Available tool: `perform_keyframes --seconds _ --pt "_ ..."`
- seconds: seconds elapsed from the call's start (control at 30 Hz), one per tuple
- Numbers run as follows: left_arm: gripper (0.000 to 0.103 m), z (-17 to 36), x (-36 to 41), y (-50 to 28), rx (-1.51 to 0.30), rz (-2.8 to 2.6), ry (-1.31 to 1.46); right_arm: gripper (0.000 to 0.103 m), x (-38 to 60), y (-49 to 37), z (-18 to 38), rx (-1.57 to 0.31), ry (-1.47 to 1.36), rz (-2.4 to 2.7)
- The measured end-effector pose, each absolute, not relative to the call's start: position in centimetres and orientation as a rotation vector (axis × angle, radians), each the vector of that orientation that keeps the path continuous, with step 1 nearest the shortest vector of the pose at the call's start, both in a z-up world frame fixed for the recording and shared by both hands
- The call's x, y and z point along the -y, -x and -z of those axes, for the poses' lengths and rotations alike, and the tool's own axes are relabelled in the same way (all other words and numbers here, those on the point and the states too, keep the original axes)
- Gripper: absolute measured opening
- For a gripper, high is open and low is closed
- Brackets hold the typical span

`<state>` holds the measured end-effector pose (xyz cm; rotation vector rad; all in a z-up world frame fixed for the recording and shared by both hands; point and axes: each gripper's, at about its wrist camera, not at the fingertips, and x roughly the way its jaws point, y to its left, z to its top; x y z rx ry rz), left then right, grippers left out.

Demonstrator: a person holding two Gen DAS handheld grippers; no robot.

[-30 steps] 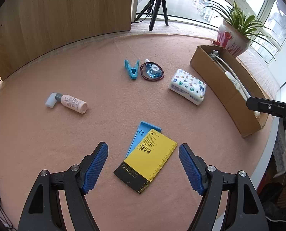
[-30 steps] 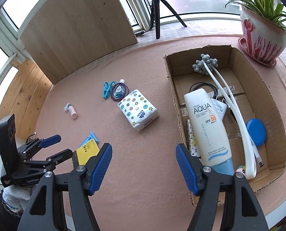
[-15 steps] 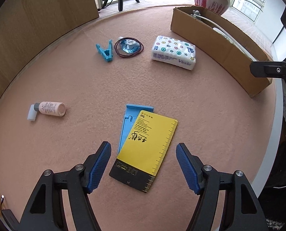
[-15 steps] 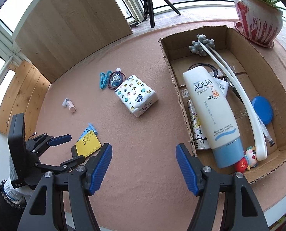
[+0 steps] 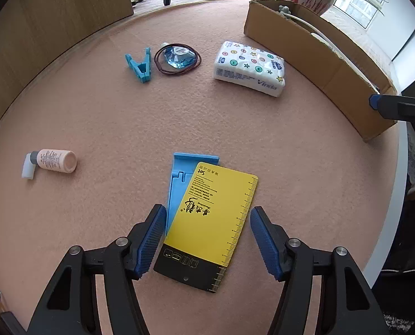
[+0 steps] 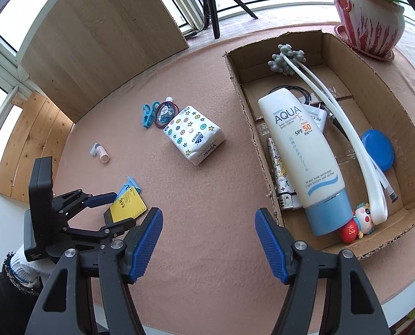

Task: Organize objects
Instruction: 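Move the left gripper onto the yellow ruler card and close on it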

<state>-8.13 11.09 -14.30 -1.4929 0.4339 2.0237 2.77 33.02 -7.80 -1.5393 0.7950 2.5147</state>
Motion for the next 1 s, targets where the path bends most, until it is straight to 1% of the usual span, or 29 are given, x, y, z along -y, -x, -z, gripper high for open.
perform_keyframes --seconds 0.23,0.37,0.53,0.87,1.0 --pt "0.066 13.2 -11.7 7.7 -0.438 -2.024 1.460 0.065 -33.1 -2.7 7.8 -0.804 1.544 -2.515" --pt "0.066 13.8 -12.2 7.8 -0.463 -2.013 1.480 0.065 -33.1 -2.8 7.8 -0.811 1.541 -2.518" --pt "0.066 13.7 -12.6 7.6 -0.449 -1.990 1.494 0.065 -33.3 -3.0 7.7 -0.821 1.538 -2.518" --pt "0.066 13.6 -13.8 3.1 -0.426 -1.918 1.495 0.065 -33.4 -3.0 7.8 -0.823 1.540 -2.519" --pt "0.067 13.6 -12.9 2.4 -0.419 -1.968 1.516 0.065 -33.4 -3.0 7.8 -0.822 1.544 -2.521"
